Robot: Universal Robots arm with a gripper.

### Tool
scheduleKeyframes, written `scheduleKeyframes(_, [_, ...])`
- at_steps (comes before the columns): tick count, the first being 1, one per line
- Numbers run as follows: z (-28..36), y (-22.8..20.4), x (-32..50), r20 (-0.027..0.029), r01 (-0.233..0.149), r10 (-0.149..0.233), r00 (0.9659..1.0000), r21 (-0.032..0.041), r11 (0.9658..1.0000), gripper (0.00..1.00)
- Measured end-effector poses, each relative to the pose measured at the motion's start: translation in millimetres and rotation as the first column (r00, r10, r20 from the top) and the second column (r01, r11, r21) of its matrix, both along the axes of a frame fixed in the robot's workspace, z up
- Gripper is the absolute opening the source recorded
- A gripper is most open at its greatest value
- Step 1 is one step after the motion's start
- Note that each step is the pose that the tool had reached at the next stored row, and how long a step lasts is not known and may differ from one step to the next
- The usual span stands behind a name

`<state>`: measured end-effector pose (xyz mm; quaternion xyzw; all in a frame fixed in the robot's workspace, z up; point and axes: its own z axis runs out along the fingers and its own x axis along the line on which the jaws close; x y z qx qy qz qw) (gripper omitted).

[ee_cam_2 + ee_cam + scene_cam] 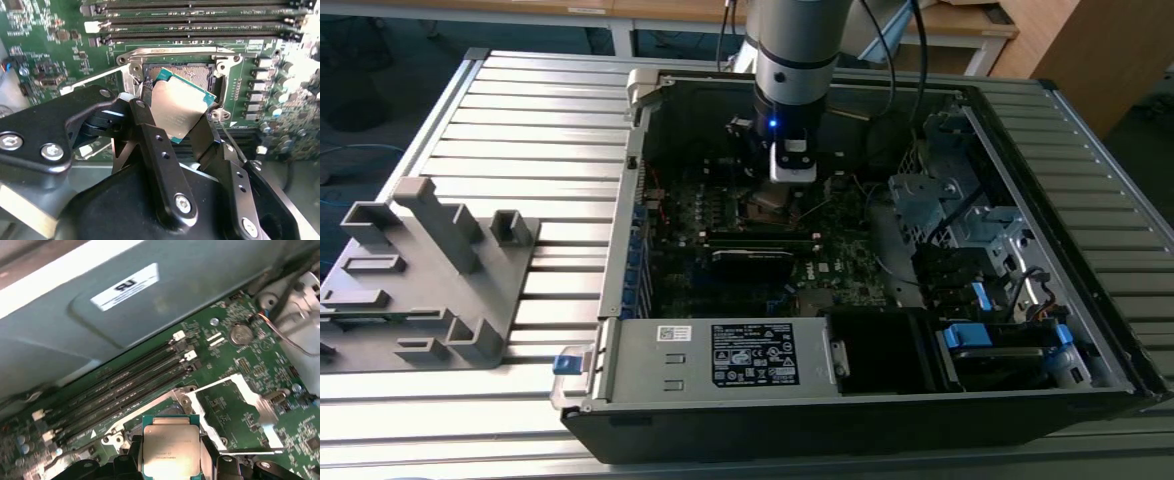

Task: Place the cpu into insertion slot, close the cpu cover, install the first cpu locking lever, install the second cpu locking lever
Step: 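Place the cpu into insertion slot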

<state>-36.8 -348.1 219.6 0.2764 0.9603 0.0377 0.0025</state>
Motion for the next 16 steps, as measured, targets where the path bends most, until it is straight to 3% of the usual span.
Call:
scheduleKeyframes(4, [-0.2, 0.0, 0.0, 0.0000, 0.070, -0.070, 0.9976, 0.0000, 0.9976, 0.54])
scheduleKeyframes(8, [-0.4, 0.0, -0.1, 0.0000, 0.133, -0.133, 0.9911, 0.0000, 0.9911, 0.54])
scheduleKeyframes(10, [-0.5, 0.0, -0.1, 0.0000, 0.168, -0.168, 0.9857, 0.0000, 0.9857, 0.54])
scheduleKeyframes(16, [-0.7, 0.0, -0.1, 0.0003, 0.262, -0.262, 0.9650, -0.0011, 0.9650, 0.54])
